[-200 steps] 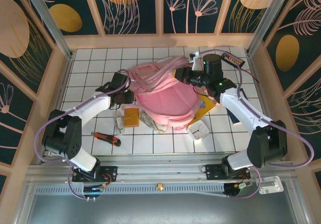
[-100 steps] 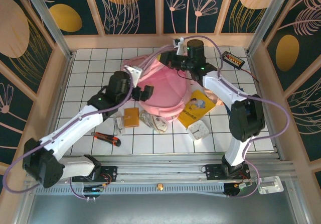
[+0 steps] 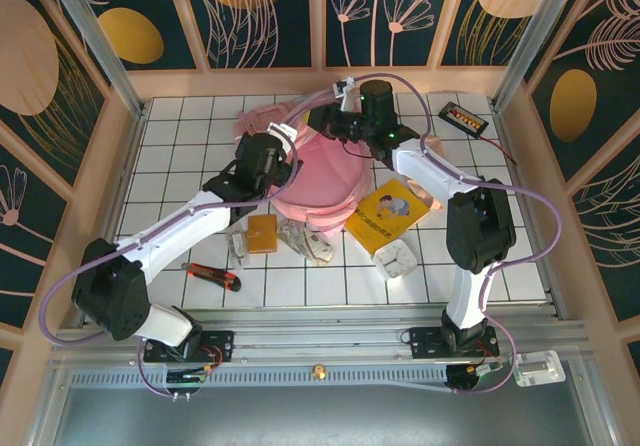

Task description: Pack the student bag

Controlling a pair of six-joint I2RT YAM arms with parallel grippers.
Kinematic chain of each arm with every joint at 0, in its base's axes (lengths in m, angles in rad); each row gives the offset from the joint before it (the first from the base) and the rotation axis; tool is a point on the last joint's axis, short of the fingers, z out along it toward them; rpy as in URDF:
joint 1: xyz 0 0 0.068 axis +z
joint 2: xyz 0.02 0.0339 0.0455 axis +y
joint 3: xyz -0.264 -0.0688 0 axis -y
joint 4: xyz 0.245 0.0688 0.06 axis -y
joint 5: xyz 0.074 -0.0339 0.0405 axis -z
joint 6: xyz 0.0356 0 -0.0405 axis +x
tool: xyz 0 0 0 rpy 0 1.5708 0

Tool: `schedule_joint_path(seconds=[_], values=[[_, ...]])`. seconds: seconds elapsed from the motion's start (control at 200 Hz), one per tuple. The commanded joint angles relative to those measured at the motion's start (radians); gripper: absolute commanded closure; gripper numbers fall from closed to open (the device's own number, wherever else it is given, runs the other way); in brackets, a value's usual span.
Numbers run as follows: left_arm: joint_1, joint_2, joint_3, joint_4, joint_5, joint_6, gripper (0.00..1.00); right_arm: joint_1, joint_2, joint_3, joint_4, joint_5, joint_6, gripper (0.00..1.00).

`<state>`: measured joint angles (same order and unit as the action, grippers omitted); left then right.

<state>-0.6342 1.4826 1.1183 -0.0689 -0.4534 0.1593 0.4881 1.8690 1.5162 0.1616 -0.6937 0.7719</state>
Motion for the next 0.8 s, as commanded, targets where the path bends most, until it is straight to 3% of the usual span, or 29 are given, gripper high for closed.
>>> schedule_joint_path(seconds=[0.0,0.065,0.135,0.22,0.475,0.64,0.796], values=[[0.002,0.058,0.065,0.078,-0.056,0.059,0.36,0.012,-0.010,0.032,0.059,-0.082,0.024,1.00],[0.002,0.098,0.096,0.072,-0.021,0.067,0.57,0.012,-0.028,0.027,0.001,-0.086,-0.001,0.98],[0.001,0.136,0.129,0.053,0.000,0.050,0.84,0.004,-0.079,-0.006,-0.096,-0.055,-0.056,0.82],[0.002,0.166,0.157,0.024,0.027,0.016,0.97,-0.018,-0.181,-0.086,-0.248,0.037,-0.152,0.64],[0.002,0.207,0.196,-0.055,0.193,-0.107,0.99,-0.138,-0.618,-0.482,-0.637,0.460,-0.205,0.33],[0.001,0.225,0.192,-0.048,0.256,-0.136,0.99,-0.273,-0.754,-0.730,-0.674,0.399,-0.154,0.29],[-0.007,0.266,0.178,-0.036,0.321,-0.139,0.99,-0.360,-0.775,-0.847,-0.608,0.382,-0.140,0.29]])
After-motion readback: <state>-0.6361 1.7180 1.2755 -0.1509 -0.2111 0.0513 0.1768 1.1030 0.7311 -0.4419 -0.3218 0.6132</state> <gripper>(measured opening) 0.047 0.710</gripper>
